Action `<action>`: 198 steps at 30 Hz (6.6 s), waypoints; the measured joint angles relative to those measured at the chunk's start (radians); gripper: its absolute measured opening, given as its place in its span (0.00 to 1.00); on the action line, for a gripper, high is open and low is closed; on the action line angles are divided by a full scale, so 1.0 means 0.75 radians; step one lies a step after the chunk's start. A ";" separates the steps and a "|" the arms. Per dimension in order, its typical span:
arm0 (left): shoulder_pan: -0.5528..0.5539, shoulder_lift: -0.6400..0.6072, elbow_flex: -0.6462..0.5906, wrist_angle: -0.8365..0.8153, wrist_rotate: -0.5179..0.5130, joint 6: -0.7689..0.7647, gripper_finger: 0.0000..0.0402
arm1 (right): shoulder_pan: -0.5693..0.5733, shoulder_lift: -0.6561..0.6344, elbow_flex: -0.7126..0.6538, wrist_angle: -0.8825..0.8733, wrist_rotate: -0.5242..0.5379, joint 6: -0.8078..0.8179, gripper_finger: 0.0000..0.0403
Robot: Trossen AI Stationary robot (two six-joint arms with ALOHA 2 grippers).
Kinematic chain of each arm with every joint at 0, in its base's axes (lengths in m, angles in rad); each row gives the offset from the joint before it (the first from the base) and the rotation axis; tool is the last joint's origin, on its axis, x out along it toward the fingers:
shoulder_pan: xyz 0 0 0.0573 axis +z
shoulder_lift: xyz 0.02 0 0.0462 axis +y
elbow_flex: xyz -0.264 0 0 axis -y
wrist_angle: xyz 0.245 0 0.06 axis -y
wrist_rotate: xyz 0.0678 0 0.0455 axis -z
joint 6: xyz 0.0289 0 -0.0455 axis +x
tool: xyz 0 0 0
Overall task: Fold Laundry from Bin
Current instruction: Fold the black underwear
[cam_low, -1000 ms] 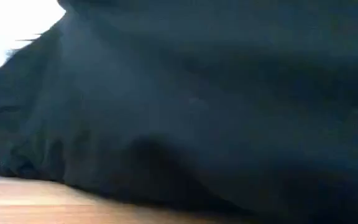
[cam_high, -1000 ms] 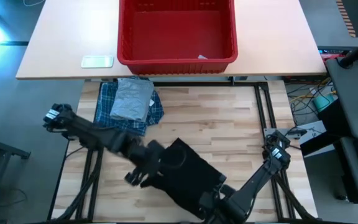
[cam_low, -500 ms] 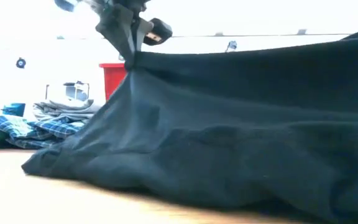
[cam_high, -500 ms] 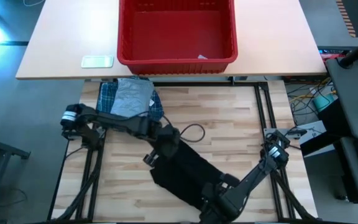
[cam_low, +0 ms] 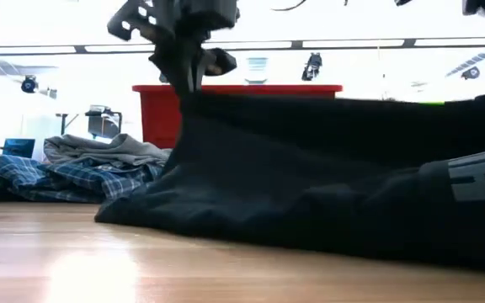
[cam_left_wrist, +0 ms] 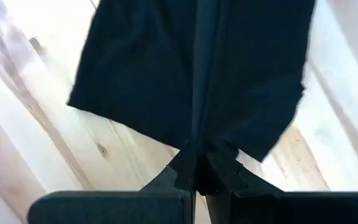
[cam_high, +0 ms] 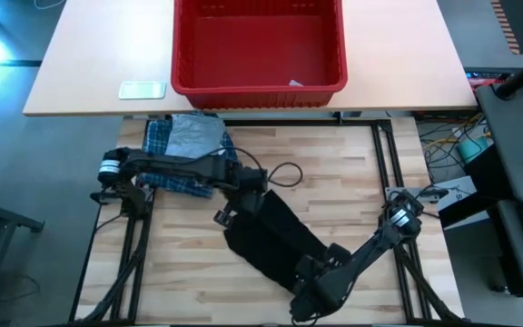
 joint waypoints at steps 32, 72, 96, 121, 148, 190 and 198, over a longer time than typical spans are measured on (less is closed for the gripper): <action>0.168 0.552 0.782 -0.253 -0.139 -0.080 0.36 | -0.041 -0.362 -0.539 0.247 0.019 0.242 0.33; -0.217 0.216 -0.519 0.988 -0.171 -1.139 0.42 | -0.681 -0.724 -1.418 1.581 -0.038 -0.185 0.02; -0.217 0.221 -0.467 0.868 -0.186 -1.238 0.42 | -0.868 -0.661 -1.448 1.846 -0.053 -0.713 0.02; -0.215 0.222 -0.435 0.744 -0.229 -1.287 0.42 | -0.997 -0.667 -1.466 1.918 -0.005 -0.836 0.02; -0.026 0.217 -0.495 0.804 -0.431 -1.345 0.42 | -0.930 -0.828 -1.664 1.880 -0.262 -0.735 0.02; -0.010 0.123 -0.394 0.522 -0.531 -1.317 0.42 | -0.701 -1.439 -1.752 1.479 -0.150 -0.489 0.02; -0.084 0.025 -0.421 0.976 -0.357 -1.120 0.42 | -0.331 -1.331 -1.881 1.601 0.054 -0.276 0.02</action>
